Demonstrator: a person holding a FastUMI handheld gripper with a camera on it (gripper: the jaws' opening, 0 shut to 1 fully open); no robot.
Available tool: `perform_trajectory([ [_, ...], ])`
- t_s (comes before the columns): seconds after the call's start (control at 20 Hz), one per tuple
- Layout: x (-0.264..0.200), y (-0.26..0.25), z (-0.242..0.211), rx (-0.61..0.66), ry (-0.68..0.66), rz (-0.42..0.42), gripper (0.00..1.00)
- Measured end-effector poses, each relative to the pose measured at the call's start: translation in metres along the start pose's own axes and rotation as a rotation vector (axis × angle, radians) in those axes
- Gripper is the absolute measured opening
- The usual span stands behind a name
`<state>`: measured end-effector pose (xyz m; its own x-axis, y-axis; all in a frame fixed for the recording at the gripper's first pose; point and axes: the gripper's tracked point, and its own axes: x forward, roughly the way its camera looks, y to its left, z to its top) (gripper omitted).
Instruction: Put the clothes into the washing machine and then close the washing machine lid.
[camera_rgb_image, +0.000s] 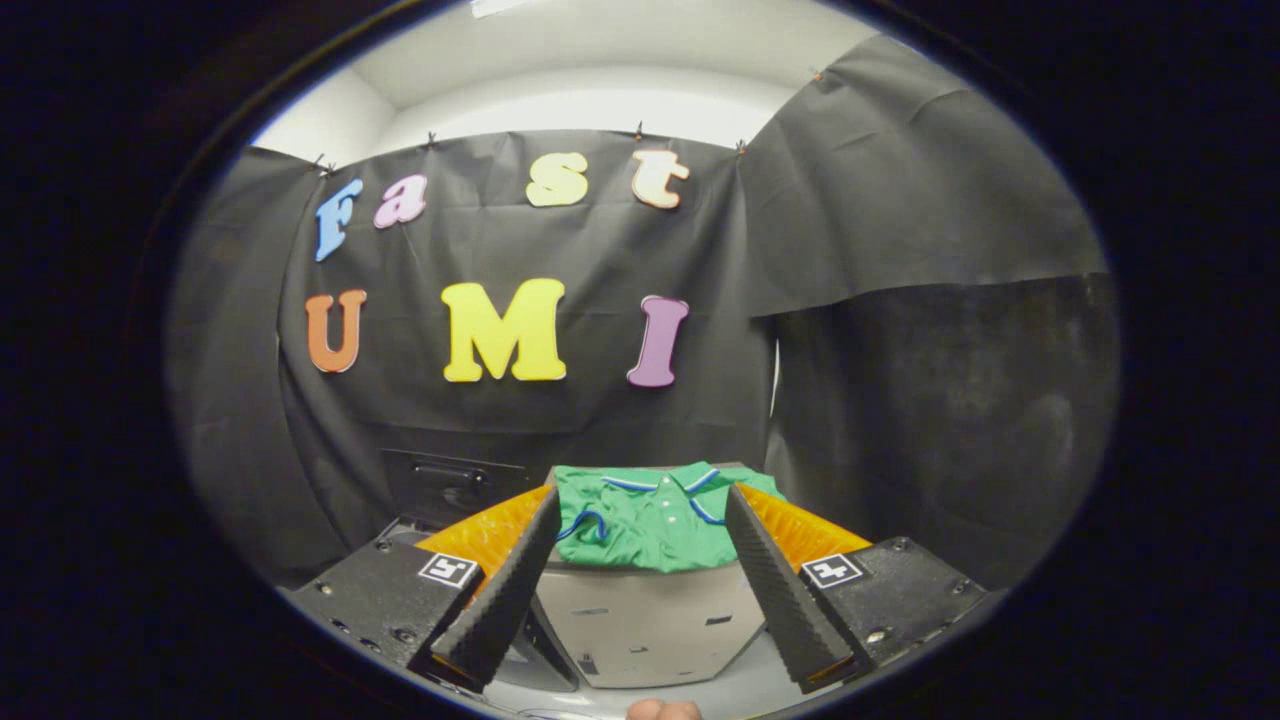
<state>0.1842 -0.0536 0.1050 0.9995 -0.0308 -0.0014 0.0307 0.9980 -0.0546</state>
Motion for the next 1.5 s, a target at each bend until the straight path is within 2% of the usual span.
perform_trajectory([
  [0.15, 0.077, -0.012, -0.005, 0.039, 0.105, 0.039, 1.00],
  [0.35, 0.166, -0.028, -0.052, -0.069, 0.363, 0.064, 1.00],
  [0.55, 0.224, -0.029, -0.076, -0.144, 0.487, 0.090, 1.00],
  [0.8, 0.246, -0.034, -0.119, -0.207, 0.681, 0.086, 1.00],
  [0.85, 0.245, -0.030, -0.119, -0.183, 0.685, 0.109, 1.00],
  [1.15, 0.245, -0.027, -0.127, -0.099, 0.814, 0.098, 1.00],
  [1.35, 0.247, -0.020, -0.125, -0.100, 0.813, 0.146, 0.48],
  [1.5, 0.247, -0.017, -0.120, -0.016, 0.817, 0.140, 0.08],
])
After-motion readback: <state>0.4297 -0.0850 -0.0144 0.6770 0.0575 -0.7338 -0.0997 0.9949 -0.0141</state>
